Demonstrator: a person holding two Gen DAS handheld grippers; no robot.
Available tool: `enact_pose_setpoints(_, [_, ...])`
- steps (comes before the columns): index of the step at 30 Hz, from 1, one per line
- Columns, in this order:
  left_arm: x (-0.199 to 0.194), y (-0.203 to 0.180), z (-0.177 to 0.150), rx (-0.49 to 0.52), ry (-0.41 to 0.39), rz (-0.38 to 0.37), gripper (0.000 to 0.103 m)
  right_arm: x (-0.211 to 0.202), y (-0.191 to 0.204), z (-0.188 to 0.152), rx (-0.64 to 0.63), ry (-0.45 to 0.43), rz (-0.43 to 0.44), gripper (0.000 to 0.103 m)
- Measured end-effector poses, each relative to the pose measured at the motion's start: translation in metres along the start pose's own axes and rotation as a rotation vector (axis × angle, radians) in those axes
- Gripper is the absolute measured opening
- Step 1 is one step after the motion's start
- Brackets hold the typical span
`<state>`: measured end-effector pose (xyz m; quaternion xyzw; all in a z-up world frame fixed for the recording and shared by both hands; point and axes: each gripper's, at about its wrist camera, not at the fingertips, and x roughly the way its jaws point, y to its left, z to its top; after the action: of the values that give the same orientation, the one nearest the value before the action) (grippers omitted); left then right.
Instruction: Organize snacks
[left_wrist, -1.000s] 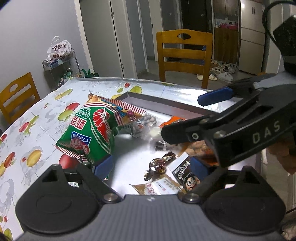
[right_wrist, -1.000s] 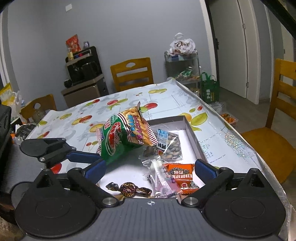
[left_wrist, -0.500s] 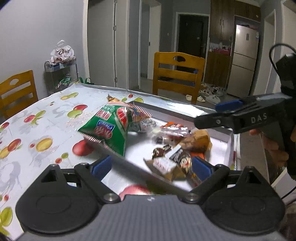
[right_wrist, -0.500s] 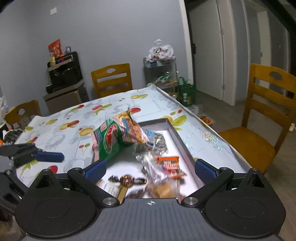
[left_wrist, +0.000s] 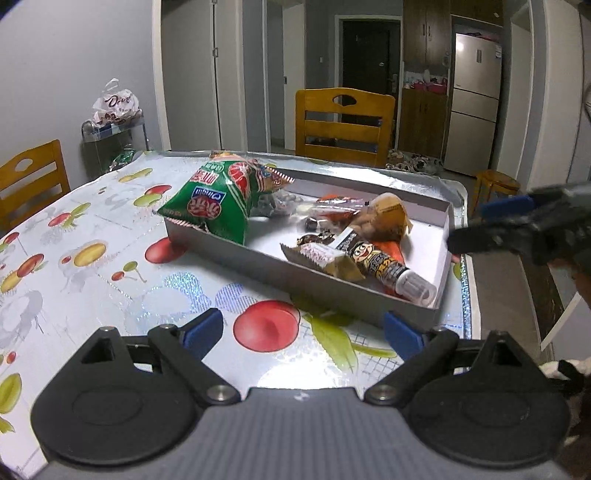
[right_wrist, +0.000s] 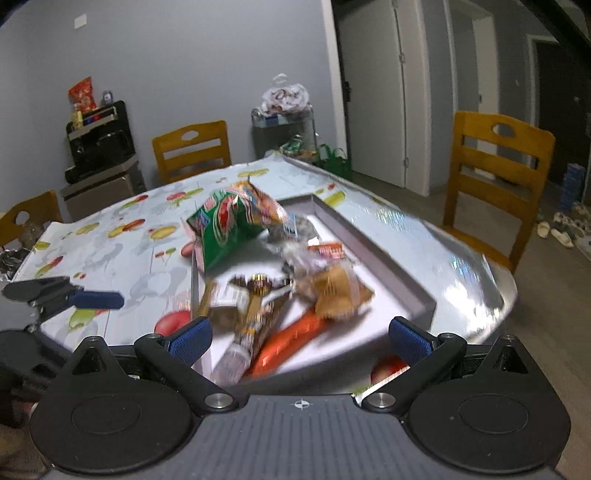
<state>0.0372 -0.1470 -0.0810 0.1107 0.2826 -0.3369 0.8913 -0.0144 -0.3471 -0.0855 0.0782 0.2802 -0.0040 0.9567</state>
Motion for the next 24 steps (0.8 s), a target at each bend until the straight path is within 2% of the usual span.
enact_pose_setpoints(5, [0.004, 0.000, -0.008, -0.030, 0.024, 0.056, 0.095, 0.001, 0.018, -0.025, -0.031, 0.035, -0.018, 0.103])
enact_pose_setpoints(9, [0.009, -0.005, -0.015, -0.033, 0.044, 0.059, 0.095, 0.009, 0.024, -0.036, 0.006, 0.084, -0.013, 0.103])
enact_pose_setpoints(14, [0.014, -0.016, -0.017, 0.025, 0.061, 0.080, 0.095, 0.017, 0.027, -0.041, 0.033, 0.117, -0.036, 0.103])
enact_pose_setpoints(24, [0.014, -0.016, -0.018, 0.023, 0.055, 0.081, 0.095, 0.020, 0.027, -0.042, 0.040, 0.130, -0.047, 0.103])
